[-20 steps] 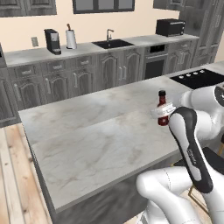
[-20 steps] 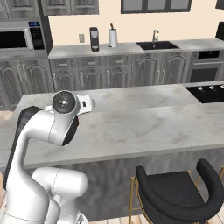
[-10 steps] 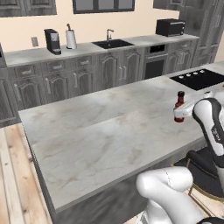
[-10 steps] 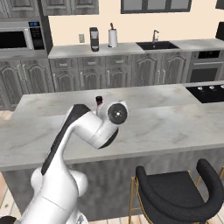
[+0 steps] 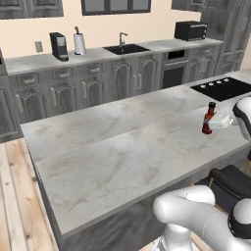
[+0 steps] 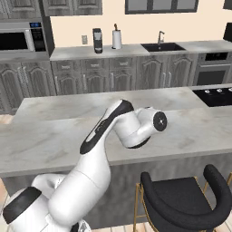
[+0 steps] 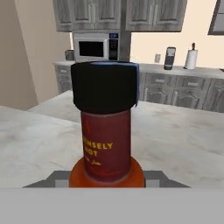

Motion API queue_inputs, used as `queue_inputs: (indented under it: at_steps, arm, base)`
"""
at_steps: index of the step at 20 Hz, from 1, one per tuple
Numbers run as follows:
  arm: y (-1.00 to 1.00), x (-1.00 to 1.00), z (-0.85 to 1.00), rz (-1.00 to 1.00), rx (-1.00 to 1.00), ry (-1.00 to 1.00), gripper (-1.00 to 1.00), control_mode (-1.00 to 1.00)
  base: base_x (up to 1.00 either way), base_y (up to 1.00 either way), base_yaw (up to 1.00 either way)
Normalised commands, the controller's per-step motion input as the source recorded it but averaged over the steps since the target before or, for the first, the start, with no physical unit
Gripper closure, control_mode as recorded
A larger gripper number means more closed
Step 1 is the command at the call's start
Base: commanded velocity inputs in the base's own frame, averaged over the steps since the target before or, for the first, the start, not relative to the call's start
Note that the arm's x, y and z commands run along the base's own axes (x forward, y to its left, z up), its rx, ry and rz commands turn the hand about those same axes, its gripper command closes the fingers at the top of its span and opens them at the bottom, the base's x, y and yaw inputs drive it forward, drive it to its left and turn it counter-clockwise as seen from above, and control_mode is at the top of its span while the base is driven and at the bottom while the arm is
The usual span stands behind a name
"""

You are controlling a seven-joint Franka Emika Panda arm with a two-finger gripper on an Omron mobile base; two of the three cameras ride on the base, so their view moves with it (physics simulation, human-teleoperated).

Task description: Move the mayonnaise and condiment bottle from the cabinet to the dining counter.

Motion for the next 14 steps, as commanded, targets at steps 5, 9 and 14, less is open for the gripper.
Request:
queue_inputs:
  at_steps: [5,9,14]
  arm:
    - [-0.23,0.43,-0.23,0.15,0.16,0.00,1.00,-1.00]
    - [-0.02,0.39,-0.32,0.09,0.07,0.00,1.00,-1.00]
    - [0.02,0.31,-0.45,0.02,0.00,0.00,1.00,-1.00]
  base:
    - [0.00,0.00,0.00]
    - [0.00,0.00,0.00]
    - [0.00,0.00,0.00]
